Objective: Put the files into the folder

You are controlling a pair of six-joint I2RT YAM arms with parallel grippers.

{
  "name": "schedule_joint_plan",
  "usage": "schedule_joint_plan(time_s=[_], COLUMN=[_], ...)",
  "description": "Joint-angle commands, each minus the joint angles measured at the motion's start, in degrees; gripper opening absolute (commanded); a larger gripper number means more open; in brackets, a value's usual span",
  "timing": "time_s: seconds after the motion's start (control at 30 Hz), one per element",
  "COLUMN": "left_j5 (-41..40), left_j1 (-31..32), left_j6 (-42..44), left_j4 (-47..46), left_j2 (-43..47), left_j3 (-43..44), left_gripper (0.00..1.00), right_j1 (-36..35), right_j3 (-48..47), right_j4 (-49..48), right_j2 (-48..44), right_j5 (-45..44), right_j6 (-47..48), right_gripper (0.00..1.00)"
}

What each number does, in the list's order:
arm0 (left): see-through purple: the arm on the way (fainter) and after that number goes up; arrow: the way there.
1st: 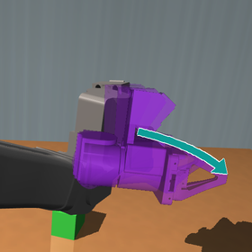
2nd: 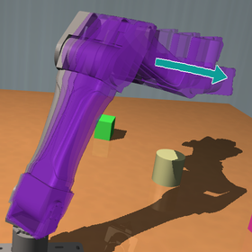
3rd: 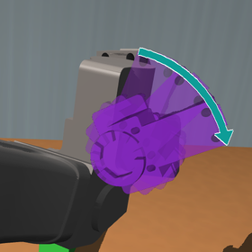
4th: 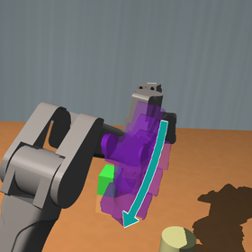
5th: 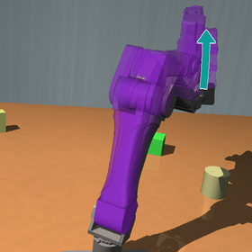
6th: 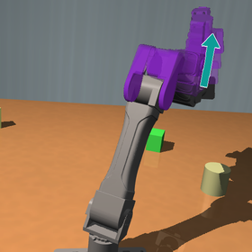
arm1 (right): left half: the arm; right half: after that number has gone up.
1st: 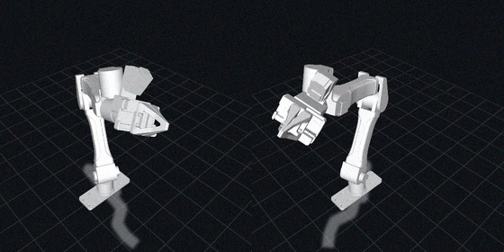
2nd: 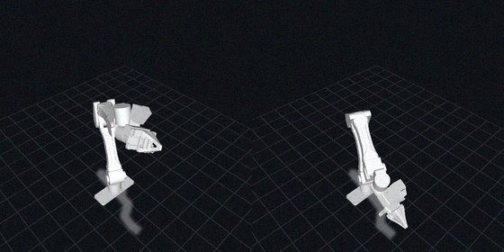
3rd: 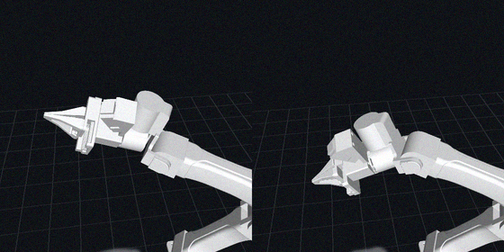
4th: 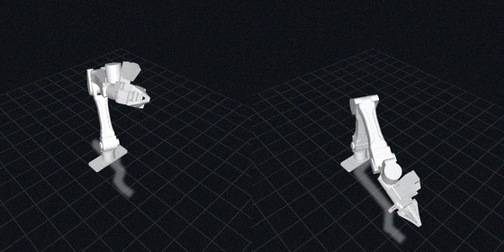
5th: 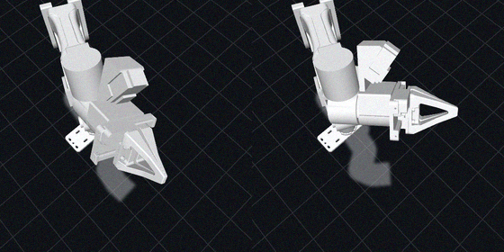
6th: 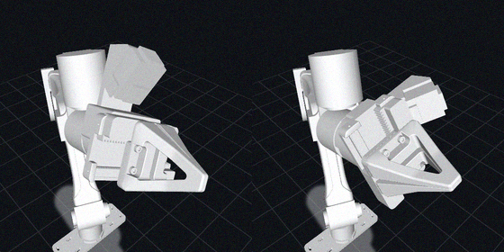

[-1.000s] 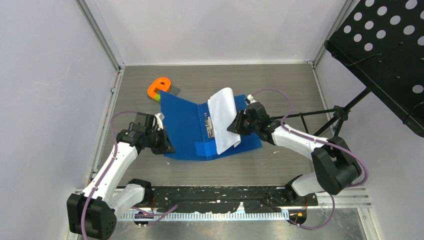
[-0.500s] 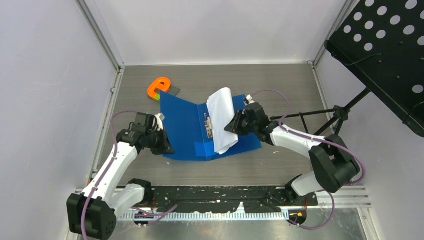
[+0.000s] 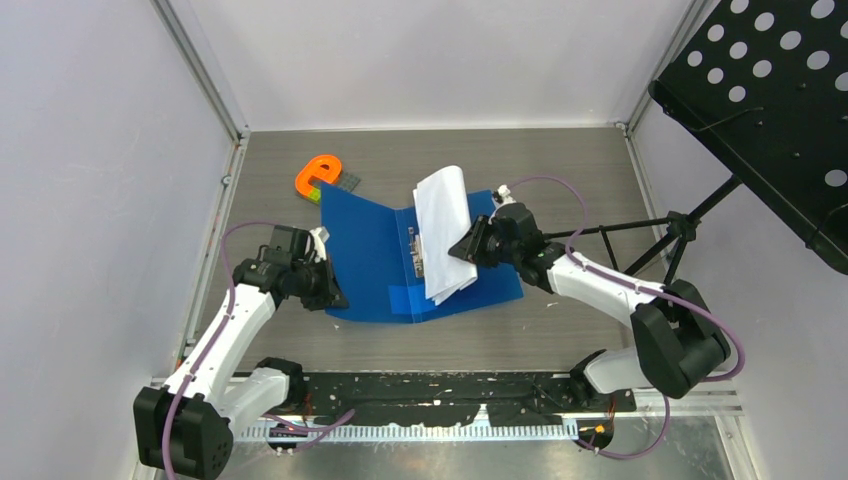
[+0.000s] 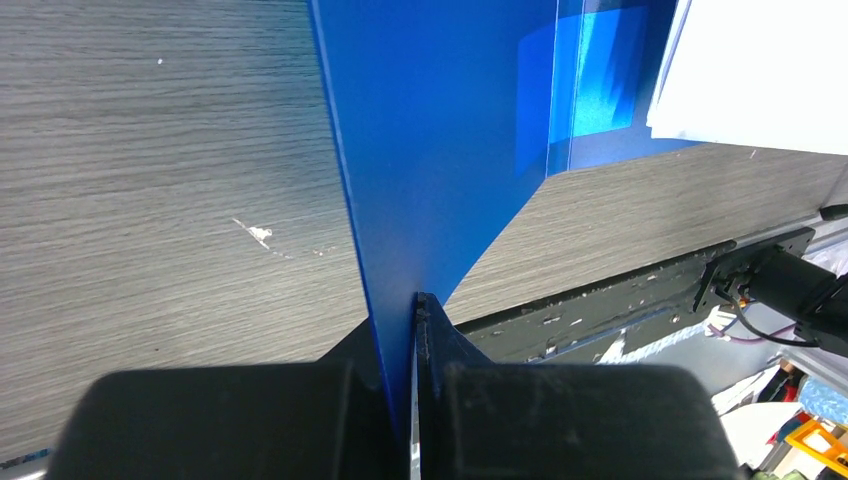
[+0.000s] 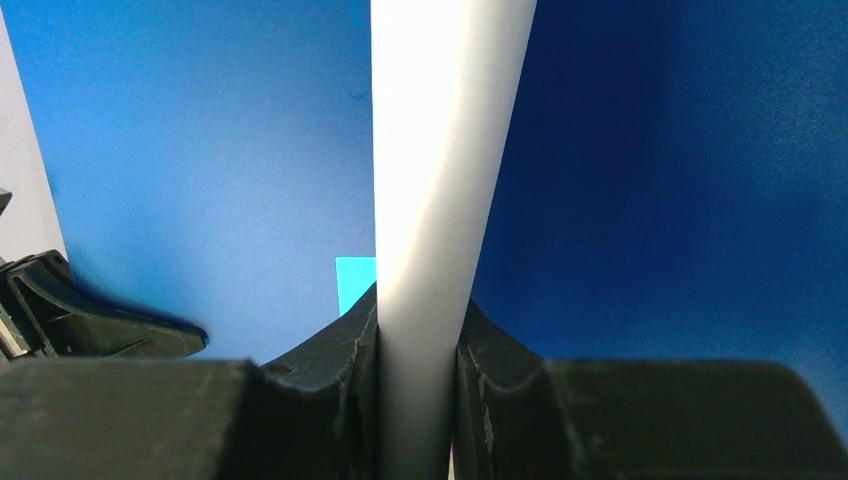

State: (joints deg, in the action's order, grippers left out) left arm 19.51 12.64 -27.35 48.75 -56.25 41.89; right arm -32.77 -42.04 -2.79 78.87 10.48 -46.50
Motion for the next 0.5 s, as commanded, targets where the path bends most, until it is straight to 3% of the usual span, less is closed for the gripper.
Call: schedule_joint_plan(time_s=[0.0, 0.33, 0.47], left_j5=[-0.52, -0.44, -0.51], left_j1=[0.19, 0.19, 0.2], left_j6=[1.91, 2.0, 2.06], left_j4=[1.92, 2.11, 2.21], left_j2=[0.62, 0.42, 0.35], left_j3=[2.06, 2.11, 2.16], left_gripper=[0.0, 0.0, 0.0], right_j1=[0.45, 3.61, 5.1], right_j3=[-1.12, 3.43, 4.67], right_j4=[-2.02, -12.32, -12.11], right_j2=[-0.24, 5.76, 5.93], right_j5=[0.56, 6.13, 5.52], right_j6=[-0.68, -4.97, -4.08], right_gripper=[0.3, 0.29, 0.29])
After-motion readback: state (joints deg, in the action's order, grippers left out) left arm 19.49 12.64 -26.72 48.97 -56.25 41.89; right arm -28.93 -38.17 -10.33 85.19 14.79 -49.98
